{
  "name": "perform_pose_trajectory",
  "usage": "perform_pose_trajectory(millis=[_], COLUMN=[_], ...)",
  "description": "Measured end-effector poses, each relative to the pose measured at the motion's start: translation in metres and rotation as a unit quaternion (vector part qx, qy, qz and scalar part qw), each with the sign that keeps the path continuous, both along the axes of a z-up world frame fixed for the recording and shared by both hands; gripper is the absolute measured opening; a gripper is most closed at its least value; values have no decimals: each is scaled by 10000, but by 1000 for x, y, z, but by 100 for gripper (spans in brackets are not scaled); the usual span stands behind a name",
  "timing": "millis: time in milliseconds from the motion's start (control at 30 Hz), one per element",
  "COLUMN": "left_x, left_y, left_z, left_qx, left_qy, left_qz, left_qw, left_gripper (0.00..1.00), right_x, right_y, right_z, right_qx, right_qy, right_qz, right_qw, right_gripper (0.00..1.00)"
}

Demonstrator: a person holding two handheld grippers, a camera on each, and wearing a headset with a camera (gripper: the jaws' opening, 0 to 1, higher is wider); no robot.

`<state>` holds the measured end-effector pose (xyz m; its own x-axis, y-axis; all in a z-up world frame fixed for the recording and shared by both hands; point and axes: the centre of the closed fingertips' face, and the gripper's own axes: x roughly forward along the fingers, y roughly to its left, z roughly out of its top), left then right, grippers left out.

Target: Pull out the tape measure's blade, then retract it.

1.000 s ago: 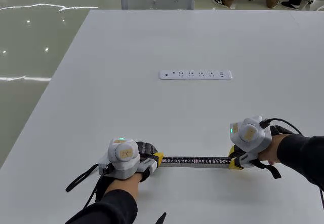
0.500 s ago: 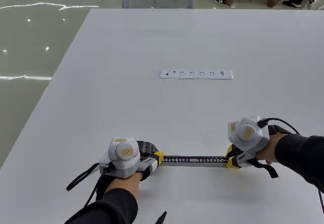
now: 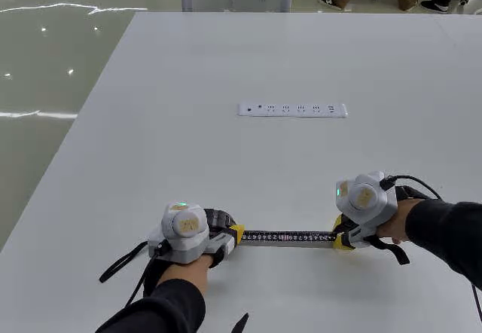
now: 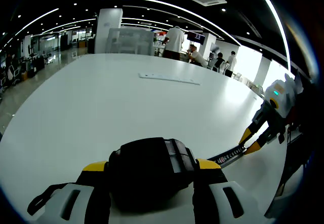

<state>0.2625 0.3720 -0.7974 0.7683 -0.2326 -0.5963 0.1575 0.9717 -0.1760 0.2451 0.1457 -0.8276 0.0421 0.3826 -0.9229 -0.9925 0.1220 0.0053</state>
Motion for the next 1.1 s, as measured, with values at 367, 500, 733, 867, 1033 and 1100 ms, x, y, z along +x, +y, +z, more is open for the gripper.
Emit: perform_pose_trajectory(millis=[367, 500, 733, 867, 1033, 1100], left_x=[0, 0, 0, -1, -1, -1], left_y=[0, 1, 0, 0, 1, 1], left_z=[0, -1, -1, -1, 0, 0], left_qx=[-13, -34, -45, -65, -72, -77], left_qy=[8, 23, 37, 46, 60, 63], left_qz=[-1, -8, -15, -19, -28, -28], left_qw=[10000, 10000, 10000, 10000, 10000, 9999], left_gripper=[62, 62, 62, 62, 62, 62], right_x=[0, 0, 0, -1, -1, -1], right_y=[5, 7, 12, 14, 16, 16], right_z=[0, 0, 0, 1, 1, 1], right_qx=[-1, 7, 31, 52, 58, 58], right_qy=[11, -1, -7, -7, -12, -13], right_qz=[-9, 1, -14, -18, -26, -33], right_qw=[10000, 10000, 10000, 10000, 10000, 10000], right_gripper=[12, 12, 12, 12, 12, 12])
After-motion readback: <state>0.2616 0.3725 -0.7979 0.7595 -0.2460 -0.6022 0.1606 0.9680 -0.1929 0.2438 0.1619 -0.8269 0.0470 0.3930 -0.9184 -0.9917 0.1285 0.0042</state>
